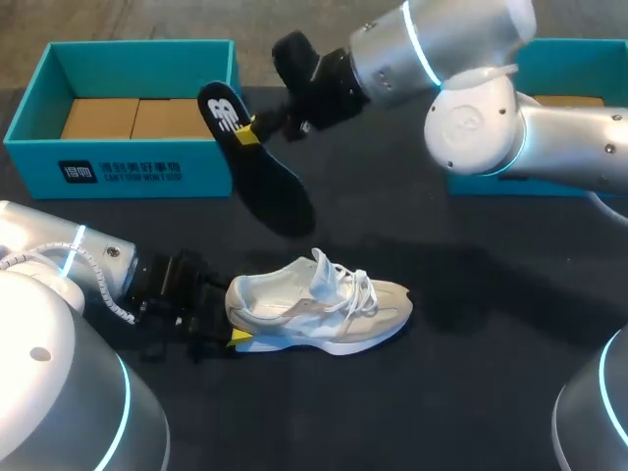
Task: Take the shoe out of the shoebox, open the shoe tongue, remove and reinsert the insole, then place the shoe into the shoebox
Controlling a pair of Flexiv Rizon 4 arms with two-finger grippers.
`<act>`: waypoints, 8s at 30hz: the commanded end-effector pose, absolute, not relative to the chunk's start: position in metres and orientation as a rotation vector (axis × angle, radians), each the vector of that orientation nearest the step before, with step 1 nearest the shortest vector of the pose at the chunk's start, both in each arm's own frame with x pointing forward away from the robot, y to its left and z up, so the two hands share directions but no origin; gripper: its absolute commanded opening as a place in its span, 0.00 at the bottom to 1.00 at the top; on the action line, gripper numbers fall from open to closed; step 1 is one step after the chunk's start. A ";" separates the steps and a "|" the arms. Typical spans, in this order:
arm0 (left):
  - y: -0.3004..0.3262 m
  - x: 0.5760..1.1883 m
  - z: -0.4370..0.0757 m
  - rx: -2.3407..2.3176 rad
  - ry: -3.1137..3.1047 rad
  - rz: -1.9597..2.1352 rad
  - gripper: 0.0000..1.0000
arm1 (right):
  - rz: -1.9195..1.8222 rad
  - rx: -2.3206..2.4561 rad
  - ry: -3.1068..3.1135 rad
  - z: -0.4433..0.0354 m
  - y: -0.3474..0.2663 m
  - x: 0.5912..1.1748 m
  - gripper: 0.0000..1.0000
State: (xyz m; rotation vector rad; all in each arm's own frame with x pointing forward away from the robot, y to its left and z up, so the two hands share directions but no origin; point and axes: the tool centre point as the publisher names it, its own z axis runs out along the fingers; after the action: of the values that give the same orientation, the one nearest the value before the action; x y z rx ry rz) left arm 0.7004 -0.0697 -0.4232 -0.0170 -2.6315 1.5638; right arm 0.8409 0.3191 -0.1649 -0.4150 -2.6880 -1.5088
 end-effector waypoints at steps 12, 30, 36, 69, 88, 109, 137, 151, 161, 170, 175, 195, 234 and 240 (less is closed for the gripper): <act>-0.071 0.701 -0.426 -0.017 -2.634 1.560 0.00 | -1.567 -0.466 -2.708 -0.159 0.313 0.836 0.05; -0.071 0.701 -0.426 -0.017 -2.634 1.560 0.00 | -1.567 -0.466 -2.708 -0.159 0.313 0.836 0.00; -0.071 0.701 -0.426 -0.017 -2.634 1.560 0.00 | -1.579 -0.464 -2.670 -0.152 0.313 0.836 0.00; -0.071 0.701 -0.426 -0.017 -2.634 1.560 0.00 | -1.561 -0.685 -2.290 -0.041 0.257 0.777 0.00; -0.071 0.701 -0.426 -0.017 -2.634 1.560 0.00 | -1.488 -0.804 -2.331 -0.014 0.199 0.739 0.00; -0.071 0.701 -0.426 -0.017 -2.634 1.560 0.00 | -1.545 -0.958 -2.354 -0.001 0.166 0.720 0.00; -0.071 0.701 -0.426 -0.017 -2.634 1.560 0.00 | -1.528 -1.009 -2.150 0.016 0.123 0.707 0.00; -0.071 0.701 -0.426 -0.017 -2.634 1.560 0.00 | -1.556 -1.071 -2.077 0.040 0.110 0.673 0.00; -0.071 0.701 -0.426 -0.017 -2.634 1.560 0.00 | -1.572 -1.079 -2.032 0.033 0.115 0.651 0.00; -0.071 0.701 -0.426 -0.017 -2.634 1.560 0.00 | -1.549 -1.087 -2.020 0.024 0.116 0.645 0.00; -0.071 0.701 -0.426 -0.017 -2.634 1.560 0.00 | -1.548 -1.085 -2.024 0.024 0.117 0.644 0.00; -0.071 0.701 -0.426 -0.017 -2.634 1.560 0.00 | -1.548 -1.085 -2.024 0.024 0.117 0.644 0.00; -0.031 0.690 -0.365 -0.079 -2.779 1.195 1.00 | -1.548 -1.085 -2.024 0.024 0.117 0.644 0.00; -0.031 0.690 -0.365 -0.079 -2.779 1.195 1.00 | -1.548 -1.085 -2.024 0.024 0.117 0.644 0.00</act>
State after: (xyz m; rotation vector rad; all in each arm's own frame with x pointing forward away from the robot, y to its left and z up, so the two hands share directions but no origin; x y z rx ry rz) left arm 0.6911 -0.0308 -0.3654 -0.0785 -2.7763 1.1992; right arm 0.6415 0.1138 0.0237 -1.0844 -2.0227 -1.5531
